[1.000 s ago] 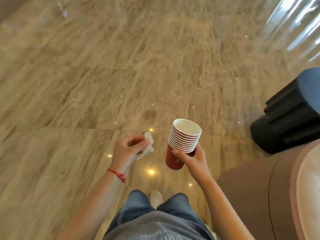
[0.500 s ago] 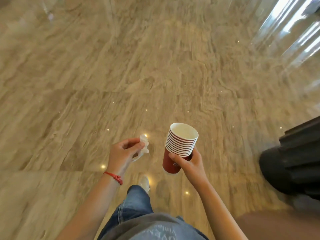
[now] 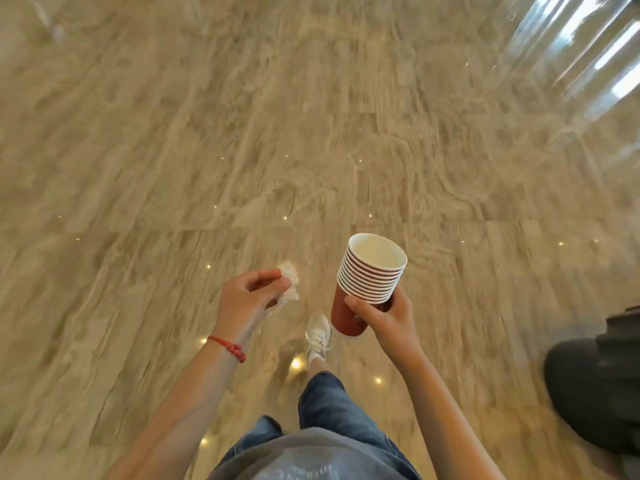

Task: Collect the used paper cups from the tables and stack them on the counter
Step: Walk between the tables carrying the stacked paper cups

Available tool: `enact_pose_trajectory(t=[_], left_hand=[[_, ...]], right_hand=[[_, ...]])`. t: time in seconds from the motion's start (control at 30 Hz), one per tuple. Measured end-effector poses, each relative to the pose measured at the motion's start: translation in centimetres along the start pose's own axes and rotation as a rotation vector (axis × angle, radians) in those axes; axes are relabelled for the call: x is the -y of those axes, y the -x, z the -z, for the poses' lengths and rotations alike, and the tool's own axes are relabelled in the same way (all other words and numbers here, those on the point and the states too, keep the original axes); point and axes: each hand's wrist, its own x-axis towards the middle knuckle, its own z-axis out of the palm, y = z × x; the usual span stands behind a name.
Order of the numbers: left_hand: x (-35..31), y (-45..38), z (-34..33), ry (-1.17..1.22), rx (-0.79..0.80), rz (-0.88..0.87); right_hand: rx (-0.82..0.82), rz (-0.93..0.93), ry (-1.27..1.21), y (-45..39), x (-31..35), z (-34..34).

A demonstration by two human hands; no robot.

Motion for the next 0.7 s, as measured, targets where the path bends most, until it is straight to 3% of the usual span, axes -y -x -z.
enact_pose_trajectory(t=[0.7], left_hand=[[-22.5, -46.8, -15.3, 0.046, 0.040, -0.024]], right_hand=[[-0.048, 0.038, -0.040, -52.6, 12.2, -0.5]])
